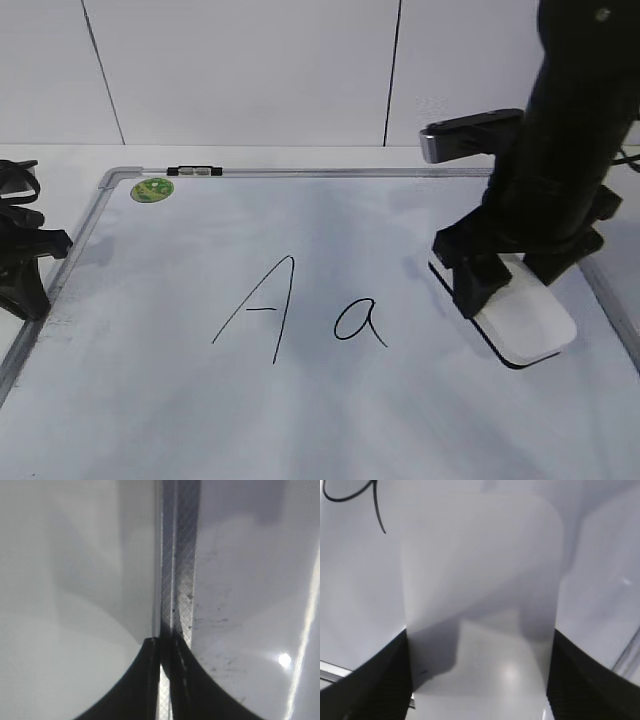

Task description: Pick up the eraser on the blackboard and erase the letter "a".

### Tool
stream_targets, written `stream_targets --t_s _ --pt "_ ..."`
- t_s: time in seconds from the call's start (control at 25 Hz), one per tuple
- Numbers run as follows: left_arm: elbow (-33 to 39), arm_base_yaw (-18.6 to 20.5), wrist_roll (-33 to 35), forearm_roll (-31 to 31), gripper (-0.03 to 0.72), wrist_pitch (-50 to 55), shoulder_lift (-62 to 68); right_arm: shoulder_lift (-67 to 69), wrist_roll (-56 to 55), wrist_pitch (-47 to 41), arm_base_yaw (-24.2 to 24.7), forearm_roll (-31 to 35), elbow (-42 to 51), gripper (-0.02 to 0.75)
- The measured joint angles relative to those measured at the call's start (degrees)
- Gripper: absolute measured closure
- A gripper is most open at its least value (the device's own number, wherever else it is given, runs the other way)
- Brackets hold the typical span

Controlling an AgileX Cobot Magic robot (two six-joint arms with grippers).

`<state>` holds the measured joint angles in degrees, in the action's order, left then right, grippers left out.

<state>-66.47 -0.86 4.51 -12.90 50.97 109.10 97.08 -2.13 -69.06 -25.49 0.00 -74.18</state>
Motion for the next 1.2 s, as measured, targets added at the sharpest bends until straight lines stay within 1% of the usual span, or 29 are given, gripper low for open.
stream_targets --t_s 0.16,0.44,0.64,0.8,1.2 --pt "0.0 0.0 0.0 0.0 0.673 0.0 0.0 5.0 0.3 -0.1 -1.2 0.0 -4.3 0.170" --pt "0.0 0.0 0.0 0.0 0.673 0.0 0.0 11.3 1.0 0.0 -1.4 0.4 -8.8 0.171" --pt "0.0 0.0 0.0 0.0 0.673 0.0 0.0 13.8 1.3 1.6 -1.4 0.6 -11.3 0.170" --pt "0.0 0.0 0.0 0.0 0.673 0.0 0.0 14.2 1.4 3.4 -1.4 0.7 -11.6 0.170" --pt "0.0 0.0 0.0 -0.1 0.672 0.0 0.0 17.5 2.1 4.1 -1.5 0.9 -11.7 0.171"
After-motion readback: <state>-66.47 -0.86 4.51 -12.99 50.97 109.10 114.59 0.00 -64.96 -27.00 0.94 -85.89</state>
